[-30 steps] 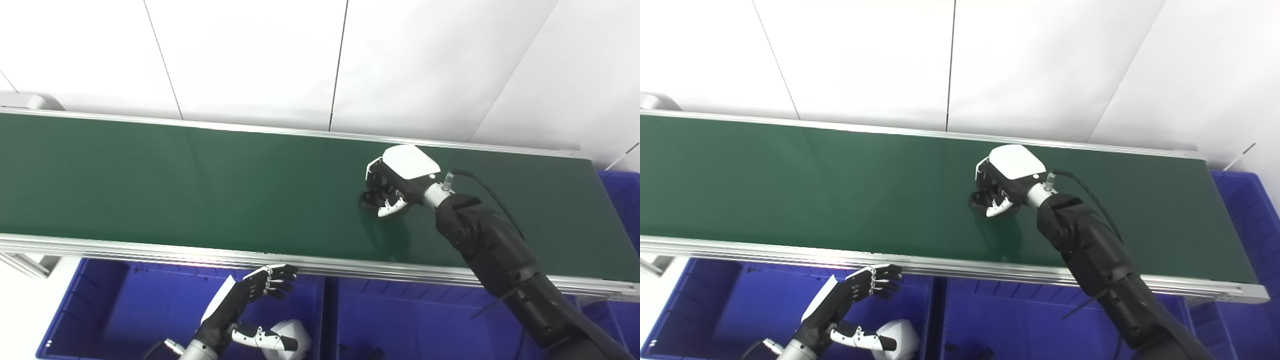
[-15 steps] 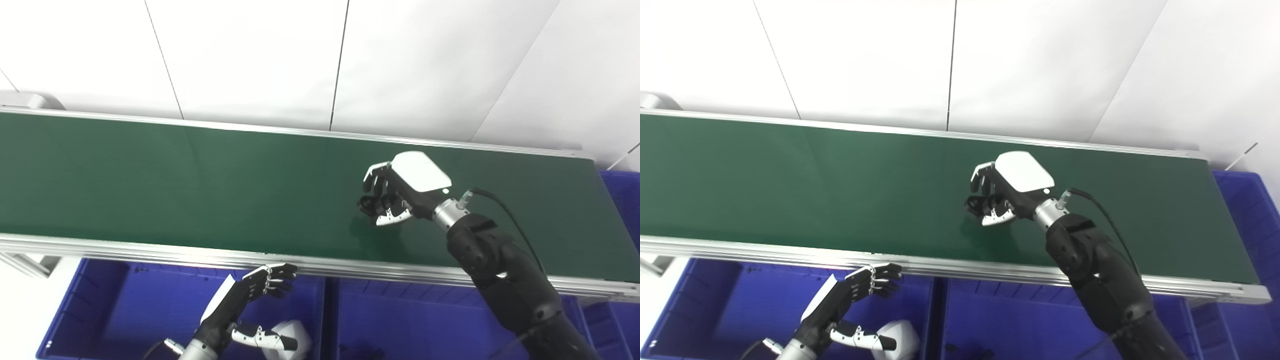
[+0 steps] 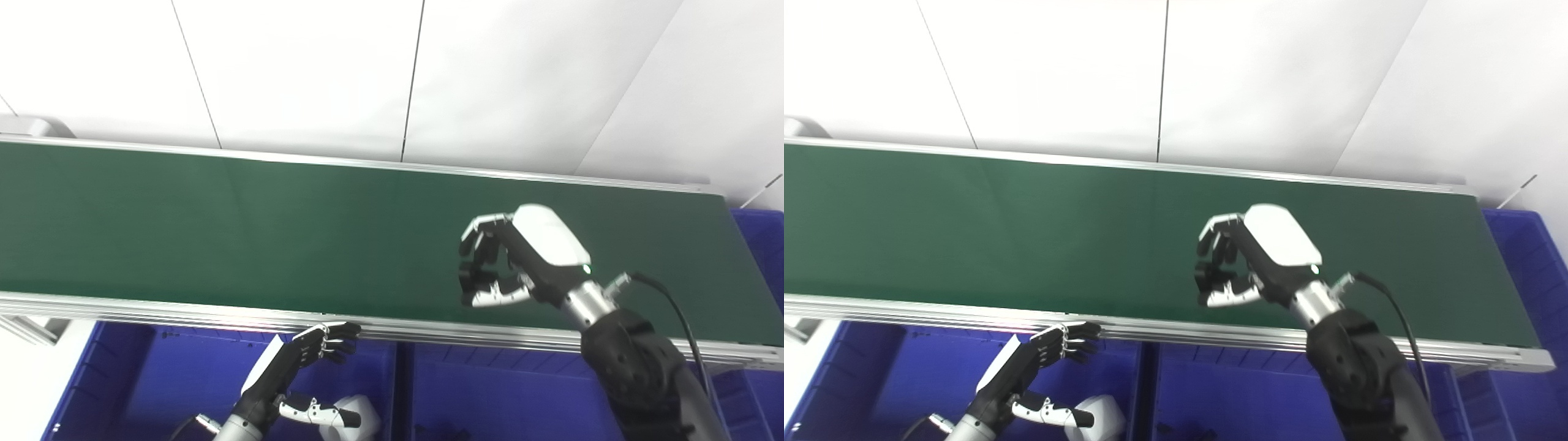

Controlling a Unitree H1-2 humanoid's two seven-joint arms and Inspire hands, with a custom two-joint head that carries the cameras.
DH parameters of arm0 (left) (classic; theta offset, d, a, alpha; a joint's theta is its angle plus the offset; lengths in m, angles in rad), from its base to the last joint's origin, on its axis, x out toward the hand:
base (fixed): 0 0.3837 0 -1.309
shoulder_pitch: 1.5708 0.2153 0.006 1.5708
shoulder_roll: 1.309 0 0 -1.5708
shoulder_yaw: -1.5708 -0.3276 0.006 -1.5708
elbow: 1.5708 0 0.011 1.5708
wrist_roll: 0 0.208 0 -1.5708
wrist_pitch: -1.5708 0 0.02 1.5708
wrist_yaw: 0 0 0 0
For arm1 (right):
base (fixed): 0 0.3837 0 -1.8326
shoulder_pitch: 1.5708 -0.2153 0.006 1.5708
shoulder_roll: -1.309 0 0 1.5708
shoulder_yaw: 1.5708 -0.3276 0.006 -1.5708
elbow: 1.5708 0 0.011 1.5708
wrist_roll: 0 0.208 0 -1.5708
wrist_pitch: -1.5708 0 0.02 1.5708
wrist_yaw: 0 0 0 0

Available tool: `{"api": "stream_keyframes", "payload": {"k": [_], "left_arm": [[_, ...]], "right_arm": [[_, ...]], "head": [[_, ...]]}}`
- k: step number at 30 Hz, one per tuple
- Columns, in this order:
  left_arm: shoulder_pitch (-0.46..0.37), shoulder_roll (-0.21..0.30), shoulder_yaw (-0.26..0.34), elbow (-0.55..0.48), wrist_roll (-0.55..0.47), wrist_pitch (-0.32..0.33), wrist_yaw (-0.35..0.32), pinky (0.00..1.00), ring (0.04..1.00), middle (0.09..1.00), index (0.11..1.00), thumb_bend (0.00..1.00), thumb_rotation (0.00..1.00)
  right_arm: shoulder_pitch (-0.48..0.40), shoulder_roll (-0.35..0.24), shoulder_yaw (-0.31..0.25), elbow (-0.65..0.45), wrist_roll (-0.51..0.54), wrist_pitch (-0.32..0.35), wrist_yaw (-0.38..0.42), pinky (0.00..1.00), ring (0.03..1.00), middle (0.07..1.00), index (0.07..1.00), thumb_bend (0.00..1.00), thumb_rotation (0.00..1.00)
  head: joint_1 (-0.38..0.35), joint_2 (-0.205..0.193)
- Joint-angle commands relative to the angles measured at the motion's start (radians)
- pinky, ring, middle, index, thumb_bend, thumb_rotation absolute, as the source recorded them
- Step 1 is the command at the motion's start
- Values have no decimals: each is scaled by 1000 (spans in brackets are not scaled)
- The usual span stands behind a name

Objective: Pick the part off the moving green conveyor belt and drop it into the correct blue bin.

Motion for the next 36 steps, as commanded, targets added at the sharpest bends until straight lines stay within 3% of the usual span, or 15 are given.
{"api": "stream_keyframes", "payload": {"k": [1, 4, 6, 11, 14, 21, 23, 26, 29, 30, 33, 34, 36], "left_arm": [[12, 5, 5, -40, -13, -34, -5, 630, 704, 768, 755, 851, 158], [19, 8, 9, -52, -17, -34, -14, 630, 704, 769, 757, 849, 164], [22, 9, 13, -57, -26, -34, -24, 635, 709, 774, 760, 847, 163], [27, 10, 31, -69, -43, -33, -48, 638, 706, 771, 765, 849, 166], [29, 12, 38, -75, -48, -33, -59, 632, 705, 768, 764, 844, 146], [34, 9, 59, -88, -66, -33, -83, 628, 700, 764, 758, 850, 129], [36, 11, 64, -96, -70, -33, -93, 631, 703, 767, 761, 845, 121], [40, 12, 72, -100, -83, -33, -104, 641, 713, 774, 760, 853, 147], [43, 9, 81, -104, -80, -34, -108, 633, 707, 771, 759, 861, 144], [46, 8, 84, -107, -77, -34, -107, 629, 704, 768, 759, 861, 138], [51, 6, 88, -111, -76, -33, -108, 626, 700, 763, 755, 863, 132], [51, 6, 88, -110, -79, -33, -111, 624, 699, 761, 755, 863, 138], [52, 6, 88, -112, -81, -33, -115, 624, 699, 762, 756, 863, 140]], "right_arm": [[31, 13, -8, -61, 12, 5, -6, 179, 437, 432, 520, 514, 0], [93, 22, 0, -74, 20, -21, -23, 197, 445, 471, 499, 516, 0], [133, 35, 0, -76, 32, -18, -29, 206, 357, 466, 533, 507, 0], [240, 74, -3, -31, 30, -10, -60, 188, 439, 433, 513, 516, 0], [272, 93, -6, -2, 48, -2, -70, 274, 420, 503, 491, 515, 0], [305, 110, 3, 104, 18, -33, -137, 289, 382, 504, 518, 512, 0], [308, 106, 17, 138, 7, -58, -164, 266, 431, 461, 512, 515, 0], [306, 93, 37, 189, -11, -90, -204, 306, 393, 488, 522, 511, 0], [307, 88, 48, 204, -40, -77, -223, 331, 383, 492, 528, 510, 0], [308, 82, 52, 206, -46, -87, -230, 320, 417, 472, 521, 513, 0], [310, 62, 66, 201, -50, -116, -238, 434, 424, 523, 492, 511, 0], [311, 57, 69, 195, -44, -117, -235, 550, 563, 611, 486, 508, 61], [316, 55, 71, 177, -17, -112, -223, 578, 635, 668, 492, 508, 99]], "head": [[-1, 5], [-8, 13], [-10, 20], [-27, 40], [-26, 43], [-38, 47], [-45, 62], [-45, 68], [-48, 69], [-49, 69], [-49, 68], [-47, 68], [-43, 72]]}}
